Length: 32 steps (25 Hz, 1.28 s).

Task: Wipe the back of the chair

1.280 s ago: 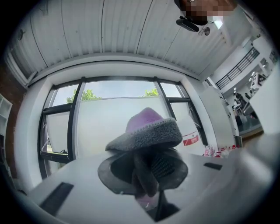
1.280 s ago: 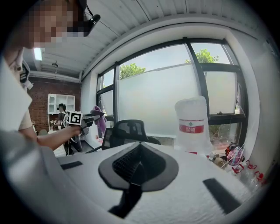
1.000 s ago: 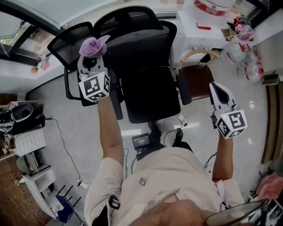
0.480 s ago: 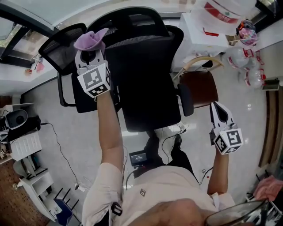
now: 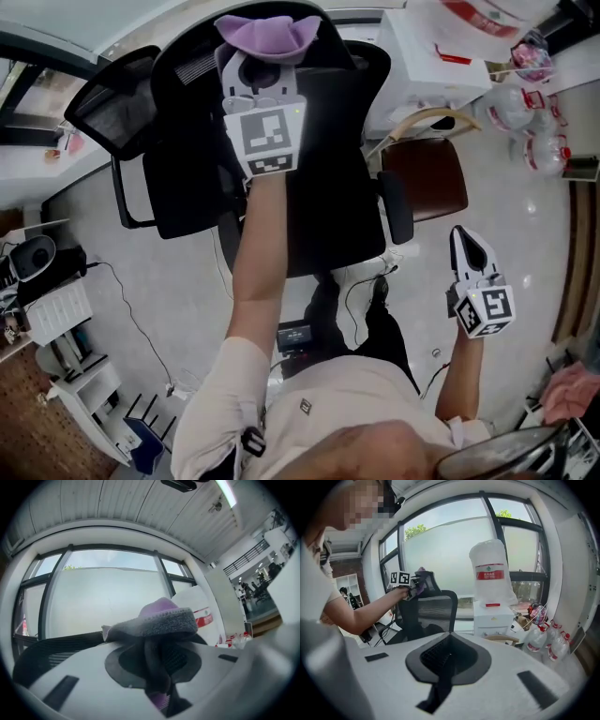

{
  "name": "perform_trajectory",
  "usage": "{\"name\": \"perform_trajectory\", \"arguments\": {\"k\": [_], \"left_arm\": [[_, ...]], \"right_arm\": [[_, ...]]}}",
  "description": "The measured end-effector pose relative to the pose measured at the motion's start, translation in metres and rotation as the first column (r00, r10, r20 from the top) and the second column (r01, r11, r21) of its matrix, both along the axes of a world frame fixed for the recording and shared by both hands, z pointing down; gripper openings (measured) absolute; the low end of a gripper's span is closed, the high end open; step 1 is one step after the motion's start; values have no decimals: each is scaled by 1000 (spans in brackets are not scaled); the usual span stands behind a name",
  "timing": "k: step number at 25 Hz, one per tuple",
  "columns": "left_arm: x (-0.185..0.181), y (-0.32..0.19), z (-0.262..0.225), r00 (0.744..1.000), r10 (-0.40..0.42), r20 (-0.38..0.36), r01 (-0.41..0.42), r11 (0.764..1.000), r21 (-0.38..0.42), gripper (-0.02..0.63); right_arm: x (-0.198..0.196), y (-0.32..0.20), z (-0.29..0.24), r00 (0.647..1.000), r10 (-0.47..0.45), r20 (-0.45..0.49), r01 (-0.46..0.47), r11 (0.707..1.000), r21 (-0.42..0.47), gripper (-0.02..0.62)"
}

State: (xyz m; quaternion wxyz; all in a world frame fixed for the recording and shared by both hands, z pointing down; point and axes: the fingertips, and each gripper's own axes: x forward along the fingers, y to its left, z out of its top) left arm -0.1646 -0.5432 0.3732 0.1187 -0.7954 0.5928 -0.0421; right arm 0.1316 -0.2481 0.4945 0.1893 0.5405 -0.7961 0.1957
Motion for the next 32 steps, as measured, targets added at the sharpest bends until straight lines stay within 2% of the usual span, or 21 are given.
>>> {"name": "perform_trajectory", "arguments": {"k": [2, 4, 6, 8, 10, 12, 16, 18, 20, 23, 25, 29, 32], "left_arm": [[34, 1, -3, 999, 48, -24, -47, 999, 16, 72], [54, 3, -6, 995, 69, -68, -68, 997, 29, 72], [58, 4, -9, 991, 76, -114, -72, 997, 39, 72], [51, 6, -9, 990, 72, -121, -66, 996, 53, 72], [28, 8, -6, 994, 26, -104, -20, 998, 60, 72], [-16, 11, 0, 993, -60, -106, 65, 997, 49, 71], [-118, 36, 6, 962, -237, -135, 241, 970, 18, 71], [-145, 50, 5, 951, -279, -137, 285, 958, 25, 71], [-151, 56, 6, 950, -284, -130, 290, 957, 31, 71], [-138, 51, 20, 957, -254, -141, 258, 966, 8, 71], [-114, 42, 35, 966, -206, -156, 206, 978, -14, 71], [-32, 23, 67, 983, -67, -170, 66, 998, -9, 71], [38, 23, 75, 977, 44, -211, -43, 999, 10, 71]], "right_arm": [[2, 1, 3, 1000, 7, -3, -7, 1000, -11, -3], [3, 1, 5, 1000, 12, -7, -12, 1000, -16, -4], [5, 0, 7, 1000, 13, -10, -13, 1000, -15, -3], [3, -3, 9, 1000, 8, -12, -8, 1000, -14, -4], [-3, -7, 10, 1000, -3, -14, 3, 1000, -14, -3], [-11, -11, 11, 1000, -18, -12, 18, 1000, -16, -5], [-26, -14, 19, 999, -46, -1, 46, 999, -21, -3], [-33, -16, 24, 998, -63, 2, 63, 998, -26, -3], [-41, -17, 26, 997, -77, 3, 77, 997, -32, -3], [-50, -16, 26, 996, -84, 3, 84, 996, -31, -3], [-48, -14, 26, 997, -78, -3, 77, 997, -31, -4], [-24, -4, 29, 999, -32, -23, 30, 998, -46, -4], [-6, 5, 35, 999, 6, -36, -8, 998, -66, -3]]}}
